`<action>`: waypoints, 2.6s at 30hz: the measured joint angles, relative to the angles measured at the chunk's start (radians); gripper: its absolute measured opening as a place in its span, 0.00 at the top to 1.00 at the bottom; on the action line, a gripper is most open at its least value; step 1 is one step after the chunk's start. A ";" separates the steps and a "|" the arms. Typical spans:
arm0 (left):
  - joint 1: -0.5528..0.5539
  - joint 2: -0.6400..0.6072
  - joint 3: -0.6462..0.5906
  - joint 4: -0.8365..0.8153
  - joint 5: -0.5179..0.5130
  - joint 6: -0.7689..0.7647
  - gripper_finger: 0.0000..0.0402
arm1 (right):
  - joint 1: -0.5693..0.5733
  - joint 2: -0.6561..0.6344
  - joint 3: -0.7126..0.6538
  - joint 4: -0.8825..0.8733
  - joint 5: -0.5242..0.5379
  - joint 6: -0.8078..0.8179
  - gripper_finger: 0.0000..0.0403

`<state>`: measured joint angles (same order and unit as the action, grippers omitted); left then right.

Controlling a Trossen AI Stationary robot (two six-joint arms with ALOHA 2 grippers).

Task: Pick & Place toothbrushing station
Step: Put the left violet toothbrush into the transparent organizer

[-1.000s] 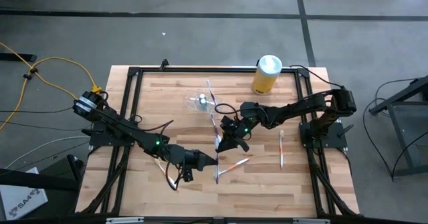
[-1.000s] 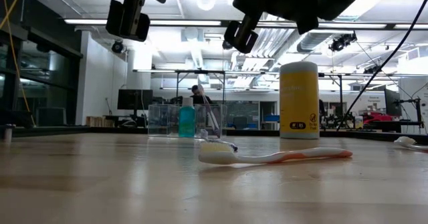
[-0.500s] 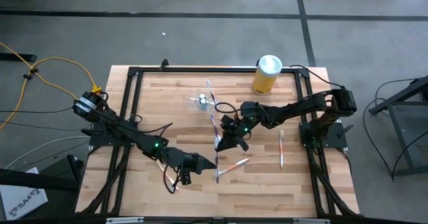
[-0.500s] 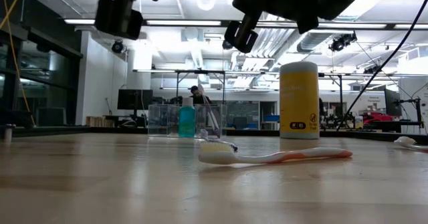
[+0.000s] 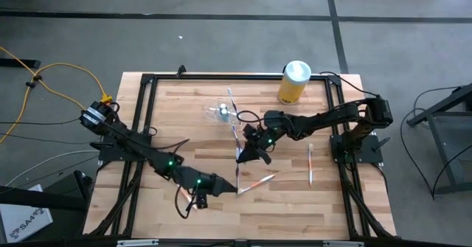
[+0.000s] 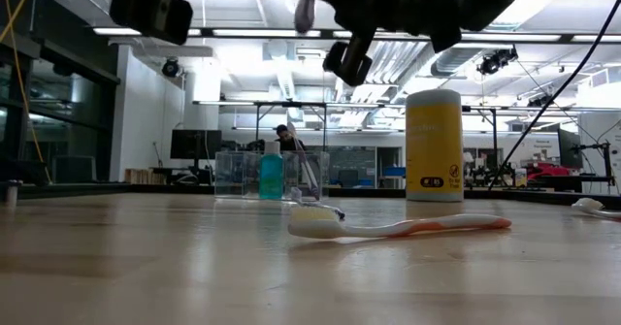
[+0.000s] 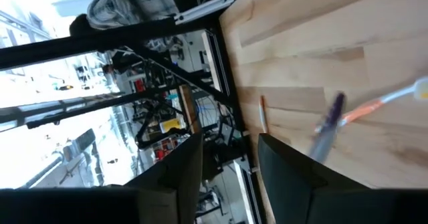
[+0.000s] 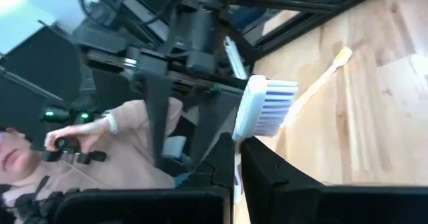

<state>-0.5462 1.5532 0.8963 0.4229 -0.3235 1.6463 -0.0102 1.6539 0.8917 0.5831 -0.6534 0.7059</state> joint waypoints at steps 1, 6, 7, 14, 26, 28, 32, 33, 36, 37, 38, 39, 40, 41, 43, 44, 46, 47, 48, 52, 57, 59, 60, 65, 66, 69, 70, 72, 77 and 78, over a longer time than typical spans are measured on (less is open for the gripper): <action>-0.004 0.000 0.000 0.000 -0.003 -0.010 0.66 | -0.001 0.000 0.000 -0.012 0.004 -0.006 0.99; -0.027 0.000 0.000 0.008 -0.066 -0.103 0.66 | -0.019 0.000 0.000 -0.053 0.034 -0.068 0.99; -0.030 0.000 0.000 0.008 -0.073 -0.120 0.66 | -0.027 0.001 0.000 -0.051 0.034 -0.077 0.99; -0.053 0.000 0.000 0.013 -0.146 -0.317 0.66 | -0.087 -0.017 0.000 -0.036 0.026 -0.172 0.99; -0.059 0.000 0.000 0.005 -0.310 -0.848 0.66 | -0.177 -0.161 0.000 -0.295 0.245 -0.524 0.99; -0.059 0.000 0.000 0.005 -0.310 -0.913 0.66 | -0.183 -0.178 0.000 -0.309 0.286 -0.564 0.99; -0.059 0.000 0.000 0.005 -0.319 -1.006 0.66 | -0.199 -0.196 0.000 -0.333 0.379 -0.635 0.99; -0.059 0.000 0.000 0.005 -0.333 -1.025 0.66 | -0.204 -0.196 0.000 -0.333 0.394 -0.647 0.99; -0.059 0.000 0.000 0.004 -0.408 -1.094 0.66 | -0.222 -0.195 0.000 -0.343 0.423 -0.680 0.99; -0.059 0.000 0.000 0.004 -0.435 -1.113 0.66 | -0.229 -0.195 0.000 -0.343 0.429 -0.686 0.99; -0.059 0.000 0.000 0.004 -0.457 -1.129 0.66 | -0.234 -0.195 0.000 -0.341 0.435 -0.694 0.99; -0.058 0.000 0.000 0.004 -0.471 -1.138 0.66 | -0.239 -0.195 0.000 -0.340 0.442 -0.703 0.99; -0.058 0.000 0.000 0.003 -0.477 -1.141 0.66 | -0.244 -0.195 0.000 -0.340 0.446 -0.709 0.99; -0.058 0.000 0.000 0.003 -0.479 -1.143 0.66 | -0.249 -0.195 0.001 -0.341 0.445 -0.711 0.99; -0.058 0.000 0.000 0.003 -0.481 -1.145 0.66 | -0.259 -0.194 0.021 -0.367 0.444 -0.714 0.99; -0.058 0.000 0.000 0.003 -0.487 -1.146 0.66 | -0.262 -0.194 0.040 -0.389 0.444 -0.726 0.99; -0.058 0.000 0.000 0.003 -0.508 -1.146 0.66 | -0.267 -0.195 0.093 -0.460 0.447 -0.759 0.99; -0.058 0.000 0.000 0.002 -0.524 -1.147 0.66 | -0.267 -0.194 0.122 -0.501 0.452 -0.774 0.99; -0.058 0.000 0.000 0.002 -0.537 -1.148 0.66 | -0.267 -0.193 0.153 -0.543 0.460 -0.789 0.99; -0.058 0.000 0.000 0.002 -0.562 -1.150 0.66 | -0.271 -0.192 0.262 -0.685 0.472 -0.843 0.99; -0.058 0.000 0.000 0.002 -0.569 -1.167 0.66 | -0.301 -0.192 0.303 -0.763 0.456 -0.868 0.99; -0.058 0.000 0.000 0.002 -0.569 -1.169 0.66 | -0.327 -0.187 0.303 -0.770 0.417 -0.867 0.99; -0.058 0.000 0.000 0.001 -0.569 -1.169 0.66 | -0.338 -0.178 0.303 -0.763 0.400 -0.863 0.99; -0.058 0.000 0.000 -0.004 -0.569 -1.176 0.66 | -0.400 -0.132 0.303 -0.724 0.341 -0.836 0.99; -0.058 0.000 0.000 -0.005 -0.569 -1.176 0.66 | -0.410 -0.121 0.303 -0.707 0.323 -0.831 0.99; -0.058 0.000 0.000 -0.013 -0.569 -1.176 0.66 | -0.438 -0.084 0.303 -0.677 0.272 -0.806 0.99; -0.058 -0.001 0.000 -0.021 -0.569 -1.176 0.66 | -0.444 -0.069 0.303 -0.663 0.258 -0.802 0.99; -0.058 -0.001 0.000 -0.027 -0.572 -1.176 0.66 | -0.452 -0.040 0.303 -0.651 0.246 -0.784 0.99; -0.058 -0.001 0.000 -0.049 -0.574 -1.176 0.66 | -0.452 0.030 0.303 -0.645 0.220 -0.765 0.99; -0.058 -0.001 0.000 -0.048 -0.574 -1.176 0.66 | -0.449 0.040 0.303 -0.641 0.214 -0.757 0.99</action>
<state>-0.6044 1.5520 0.8967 0.3744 -0.8970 0.4706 -0.4588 1.6943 1.1942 -0.0578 -0.4398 -0.0516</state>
